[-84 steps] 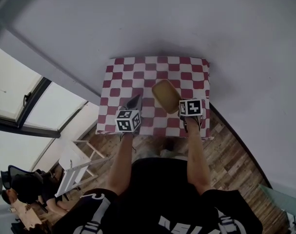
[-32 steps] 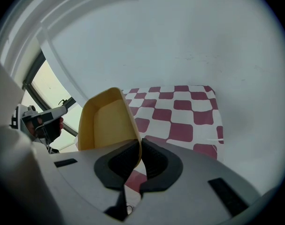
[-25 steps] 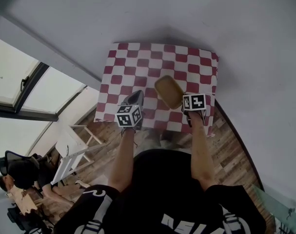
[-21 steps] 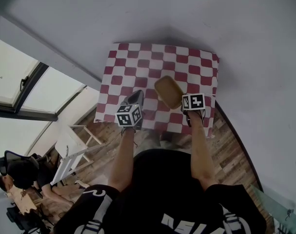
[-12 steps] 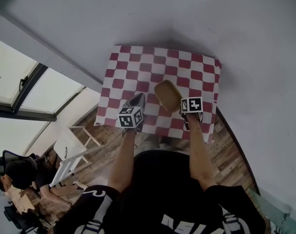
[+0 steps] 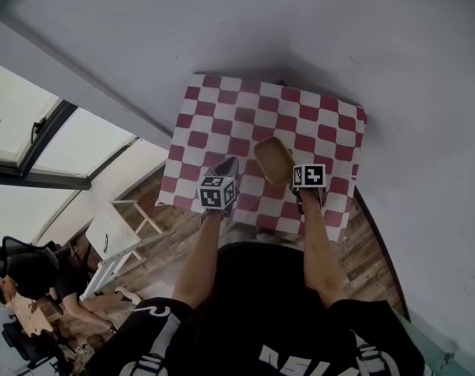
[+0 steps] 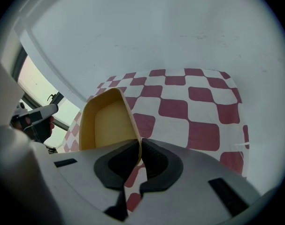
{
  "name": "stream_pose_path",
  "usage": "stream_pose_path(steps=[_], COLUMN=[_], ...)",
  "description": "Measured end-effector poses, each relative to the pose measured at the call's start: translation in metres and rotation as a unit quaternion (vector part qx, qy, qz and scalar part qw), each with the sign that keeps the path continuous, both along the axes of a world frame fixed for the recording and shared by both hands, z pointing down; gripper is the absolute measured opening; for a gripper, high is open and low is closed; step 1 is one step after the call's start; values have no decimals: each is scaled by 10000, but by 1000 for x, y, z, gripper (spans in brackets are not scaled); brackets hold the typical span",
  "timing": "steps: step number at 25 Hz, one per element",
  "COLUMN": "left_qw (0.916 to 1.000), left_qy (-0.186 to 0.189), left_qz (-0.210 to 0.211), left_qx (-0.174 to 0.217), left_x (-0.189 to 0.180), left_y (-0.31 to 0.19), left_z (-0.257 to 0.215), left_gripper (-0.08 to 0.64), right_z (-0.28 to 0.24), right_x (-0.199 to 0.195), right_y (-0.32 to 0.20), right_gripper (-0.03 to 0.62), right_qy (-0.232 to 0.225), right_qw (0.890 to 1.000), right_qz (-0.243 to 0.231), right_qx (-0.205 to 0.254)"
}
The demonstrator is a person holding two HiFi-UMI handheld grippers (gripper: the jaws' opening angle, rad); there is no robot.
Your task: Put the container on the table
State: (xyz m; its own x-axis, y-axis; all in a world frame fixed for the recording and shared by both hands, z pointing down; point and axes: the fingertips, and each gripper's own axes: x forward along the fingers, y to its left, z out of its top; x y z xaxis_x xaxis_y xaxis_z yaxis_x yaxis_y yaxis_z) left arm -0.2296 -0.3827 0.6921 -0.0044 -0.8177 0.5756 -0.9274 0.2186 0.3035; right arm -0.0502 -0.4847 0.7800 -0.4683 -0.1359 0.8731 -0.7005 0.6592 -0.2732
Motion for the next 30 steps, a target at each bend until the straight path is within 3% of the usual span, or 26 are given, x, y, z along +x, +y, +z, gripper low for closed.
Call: stream_pose_path(steps=[10,30], left_qw=[9995,9994], left_qy=[98,209], left_qz=[224,-170], left_qx=[-187,-238], left_x=[-14,-61], left_y=[-17,-10], left_z=[19,27], left_gripper=[25,25], right_z=[27,47], right_x=[-14,-48], right_y=[-10,-21], right_gripper=[42,67], right_qy=[268,461], right_qw=[9994,9986], right_qz=[166,198], right_qx=[-141,-144])
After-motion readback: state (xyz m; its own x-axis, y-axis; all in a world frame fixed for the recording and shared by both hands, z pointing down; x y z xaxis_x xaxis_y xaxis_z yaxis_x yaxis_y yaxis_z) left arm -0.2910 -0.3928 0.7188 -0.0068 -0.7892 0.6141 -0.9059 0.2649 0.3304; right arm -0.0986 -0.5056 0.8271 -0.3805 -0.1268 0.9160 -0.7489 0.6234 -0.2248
